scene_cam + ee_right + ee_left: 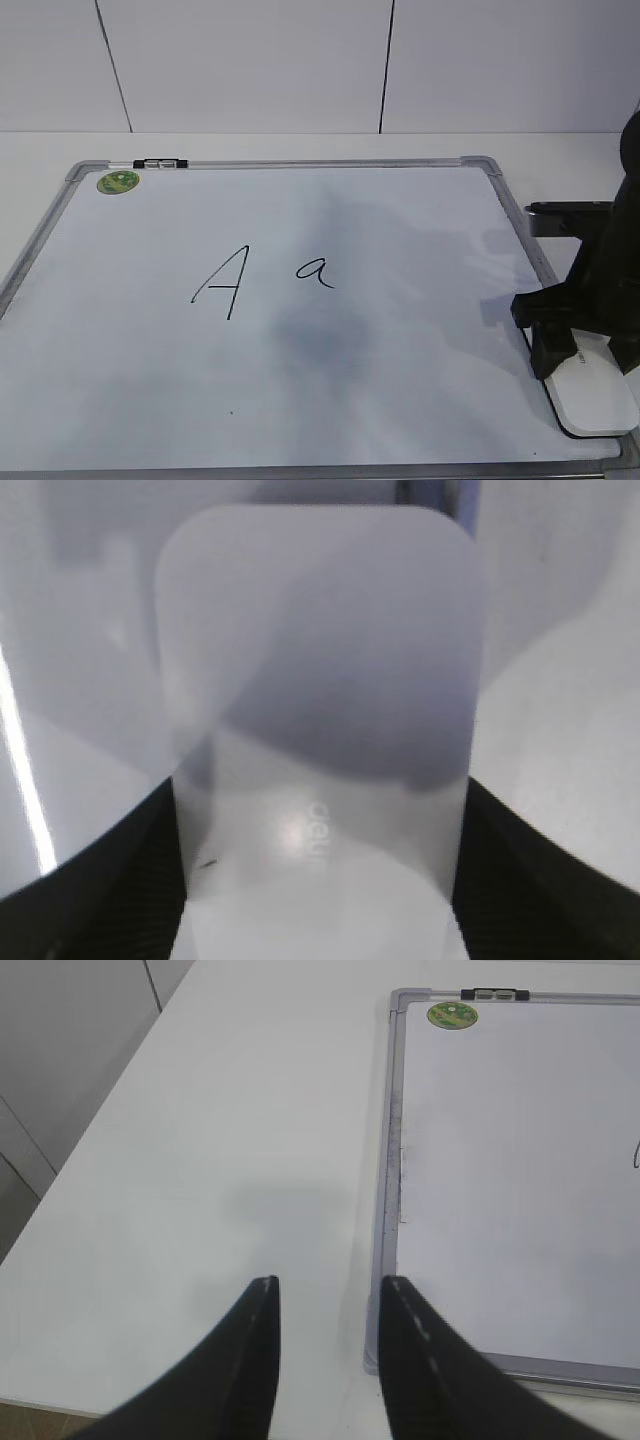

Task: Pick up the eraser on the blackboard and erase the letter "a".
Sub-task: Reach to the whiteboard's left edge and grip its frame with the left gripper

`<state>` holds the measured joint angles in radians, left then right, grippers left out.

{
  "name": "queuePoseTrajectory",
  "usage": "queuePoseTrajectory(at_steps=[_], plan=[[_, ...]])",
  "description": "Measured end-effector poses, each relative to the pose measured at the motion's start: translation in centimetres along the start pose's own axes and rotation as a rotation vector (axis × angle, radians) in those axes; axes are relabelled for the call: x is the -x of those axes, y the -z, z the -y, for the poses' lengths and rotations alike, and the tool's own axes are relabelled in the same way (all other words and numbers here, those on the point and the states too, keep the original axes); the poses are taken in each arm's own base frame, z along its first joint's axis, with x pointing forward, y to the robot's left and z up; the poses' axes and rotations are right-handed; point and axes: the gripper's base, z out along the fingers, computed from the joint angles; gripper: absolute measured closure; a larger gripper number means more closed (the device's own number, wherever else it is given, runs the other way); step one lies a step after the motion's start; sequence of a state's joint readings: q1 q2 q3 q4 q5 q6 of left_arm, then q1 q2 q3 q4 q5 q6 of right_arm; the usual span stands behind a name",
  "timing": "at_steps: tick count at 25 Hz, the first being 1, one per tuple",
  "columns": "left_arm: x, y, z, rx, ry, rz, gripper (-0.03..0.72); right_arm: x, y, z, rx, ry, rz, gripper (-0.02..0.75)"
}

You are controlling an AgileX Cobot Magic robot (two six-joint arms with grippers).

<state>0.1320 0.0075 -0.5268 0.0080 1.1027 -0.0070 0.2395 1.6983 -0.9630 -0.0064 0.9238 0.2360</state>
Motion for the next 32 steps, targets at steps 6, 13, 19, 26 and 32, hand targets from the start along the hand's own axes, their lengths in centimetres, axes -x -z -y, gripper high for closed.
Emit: queuePoseTrajectory(at_steps=[6,13,19,26,32], plan=[[0.0,0.0,0.0,0.000,0.000,0.000,0.452,0.7,0.8,-0.2,0.004,-0.004,-0.005,0.182],[0.0,0.0,0.0,0.000,0.000,0.000,0.452,1.6,3.6,-0.4,0.010,0.007,0.021,0.182],[0.0,0.0,0.0,0.000,0.000,0.000,0.452,1.4,5.5,-0.5,0.012,0.019,0.030,0.182],[0.0,0.0,0.0,0.000,0.000,0.000,0.452,1.0,7.0,-2.7,0.034,0.091,0.054,0.182],[0.0,0.0,0.0,0.000,0.000,0.000,0.452,0.6,7.8,-4.6,0.040,0.153,0.066,0.182]])
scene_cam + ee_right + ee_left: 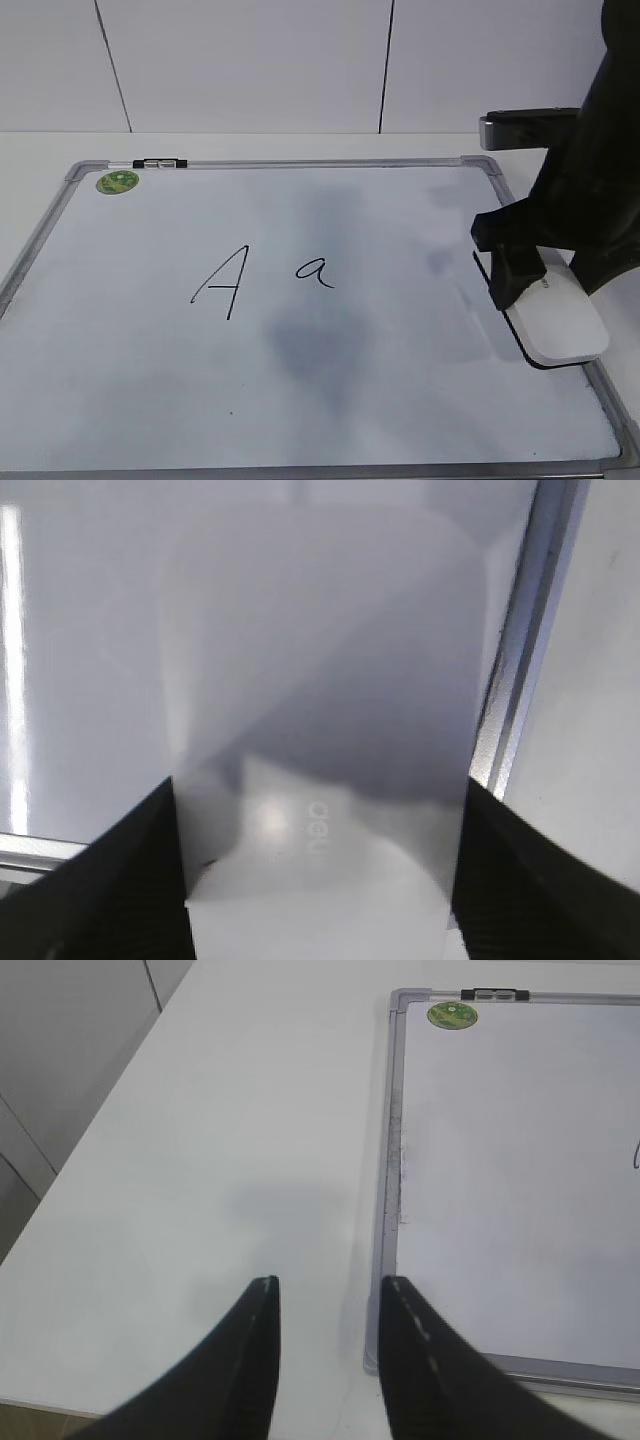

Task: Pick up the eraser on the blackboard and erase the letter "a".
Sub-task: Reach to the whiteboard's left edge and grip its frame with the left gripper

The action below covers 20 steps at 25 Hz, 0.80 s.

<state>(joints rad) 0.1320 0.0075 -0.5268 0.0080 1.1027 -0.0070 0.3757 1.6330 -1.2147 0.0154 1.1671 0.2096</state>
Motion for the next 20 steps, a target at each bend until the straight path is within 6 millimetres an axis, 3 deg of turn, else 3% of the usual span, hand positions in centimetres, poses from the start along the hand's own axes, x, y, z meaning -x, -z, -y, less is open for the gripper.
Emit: queuePoseTrajectory(at_steps=[6,12,20], plan=[[0.0,0.0,0.1,-0.007,0.004,0.000,0.452,-0.4,0.0,-1.4,-0.011,0.060,-0.001,0.182],[0.3,-0.3,0.8,-0.087,0.040,-0.023,0.452,-0.4,0.0,-1.6,-0.011,0.066,-0.003,0.182],[3.6,-3.3,1.8,-0.180,0.119,-0.201,0.452,-0.5,0.0,-1.7,-0.011,0.075,-0.005,0.182]])
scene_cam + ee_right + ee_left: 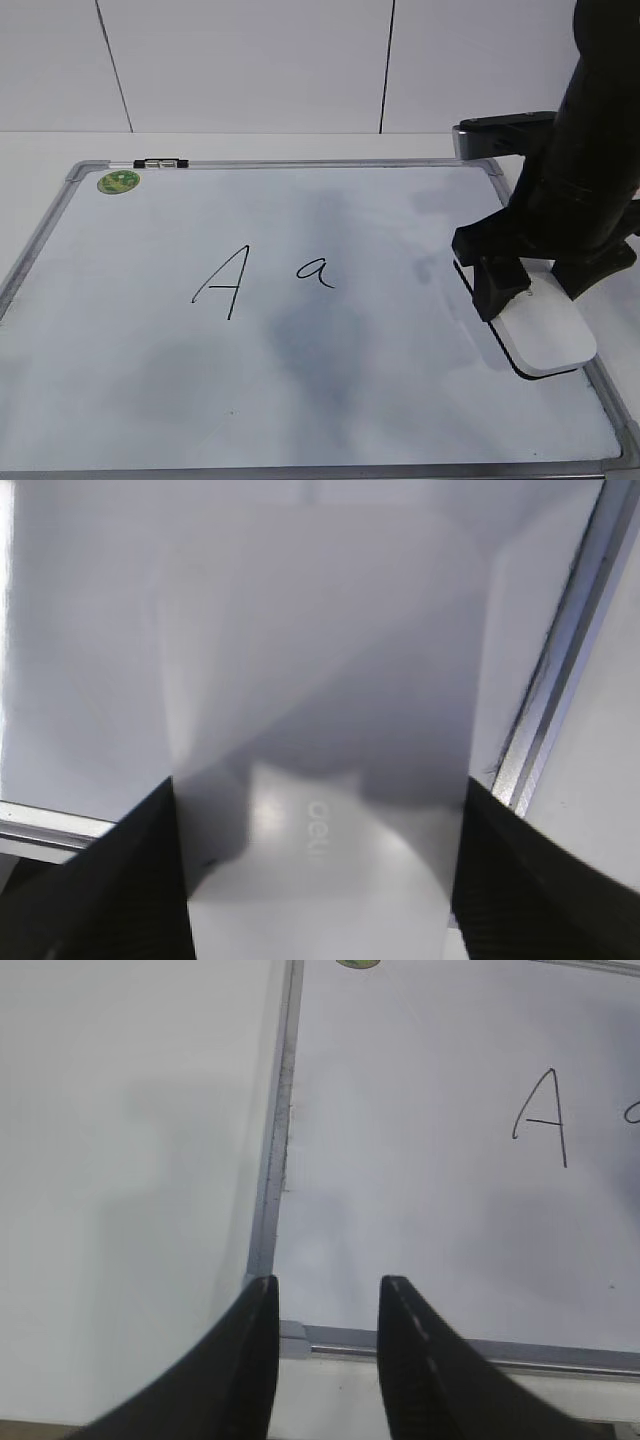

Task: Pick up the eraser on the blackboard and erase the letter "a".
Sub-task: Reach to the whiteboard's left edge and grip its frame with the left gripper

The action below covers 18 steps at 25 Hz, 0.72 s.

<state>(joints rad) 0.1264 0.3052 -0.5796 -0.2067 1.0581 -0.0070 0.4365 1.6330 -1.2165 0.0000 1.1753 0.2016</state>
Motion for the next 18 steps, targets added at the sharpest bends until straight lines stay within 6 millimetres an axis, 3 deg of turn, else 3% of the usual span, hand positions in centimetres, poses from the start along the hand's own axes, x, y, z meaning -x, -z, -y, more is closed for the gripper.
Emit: queuePoseTrajectory(at_steps=[7,18], plan=[[5.8,-3.0,0.4,-0.021,0.060,-0.151,0.452,-0.2,0.0,-1.0,0.002,0.037,0.000,0.182],[14.3,-11.3,-0.1,-0.001,0.109,-0.338,0.452,-0.3,0.0,-1.1,0.002,0.070,-0.003,0.182]])
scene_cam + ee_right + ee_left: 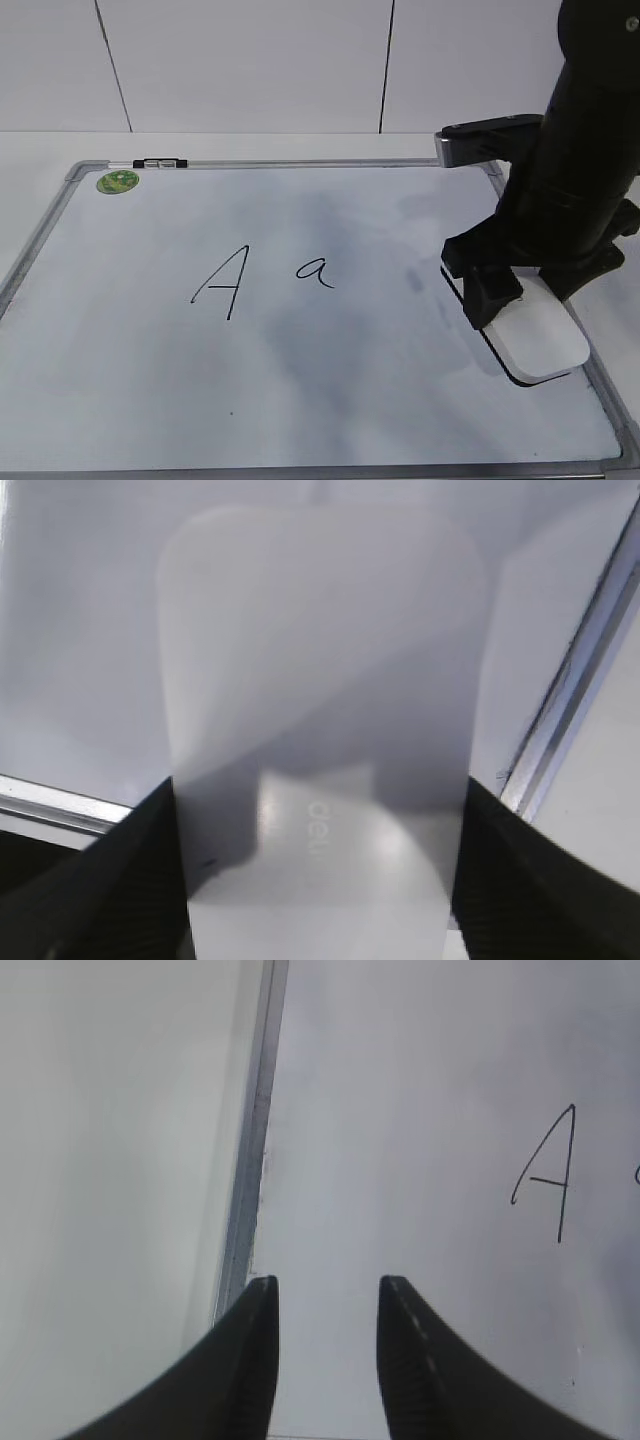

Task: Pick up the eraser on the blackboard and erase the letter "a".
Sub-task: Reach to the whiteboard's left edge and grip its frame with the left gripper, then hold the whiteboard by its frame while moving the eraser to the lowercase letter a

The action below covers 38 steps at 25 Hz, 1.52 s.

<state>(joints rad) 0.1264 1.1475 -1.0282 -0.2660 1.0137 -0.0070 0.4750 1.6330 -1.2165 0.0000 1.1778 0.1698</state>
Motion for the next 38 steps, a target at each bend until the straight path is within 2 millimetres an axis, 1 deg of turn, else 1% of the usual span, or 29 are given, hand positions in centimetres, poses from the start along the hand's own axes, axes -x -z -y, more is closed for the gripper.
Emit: queuePoseTrajectory(at_steps=[5,10,14,21,26,29,33,38], plan=[[3.4,-2.4,-0.2,0.019,-0.018,-0.045,0.452,-0.2,0.0,0.2,-0.024,0.019,-0.020,0.183],[5.1,-5.2,-1.0,0.080,-0.053,-0.110,0.452,-0.2,0.0,0.4,-0.043,0.028,-0.020,0.183],[5.8,-7.7,-1.7,0.105,-0.056,-0.174,0.452,-0.2,0.0,0.4,-0.045,0.028,-0.020,0.183],[6.9,-12.8,-2.7,0.114,-0.036,-0.328,0.452,-0.1,0.0,0.4,-0.044,0.033,-0.012,0.183],[8.5,-15.3,-3.0,0.113,-0.043,-0.381,0.452,0.0,0.0,0.4,-0.045,0.034,-0.007,0.183],[9.3,-16.6,-2.7,0.107,-0.063,-0.402,0.452,0.0,0.0,0.4,-0.044,0.034,-0.003,0.183],[9.7,-18.6,-2.6,0.100,-0.087,-0.443,0.453,0.0,0.0,0.4,-0.044,0.036,-0.001,0.183],[8.9,-21.2,-3.2,0.105,-0.085,-0.509,0.453,0.1,0.0,0.4,-0.044,0.038,0.002,0.183]])
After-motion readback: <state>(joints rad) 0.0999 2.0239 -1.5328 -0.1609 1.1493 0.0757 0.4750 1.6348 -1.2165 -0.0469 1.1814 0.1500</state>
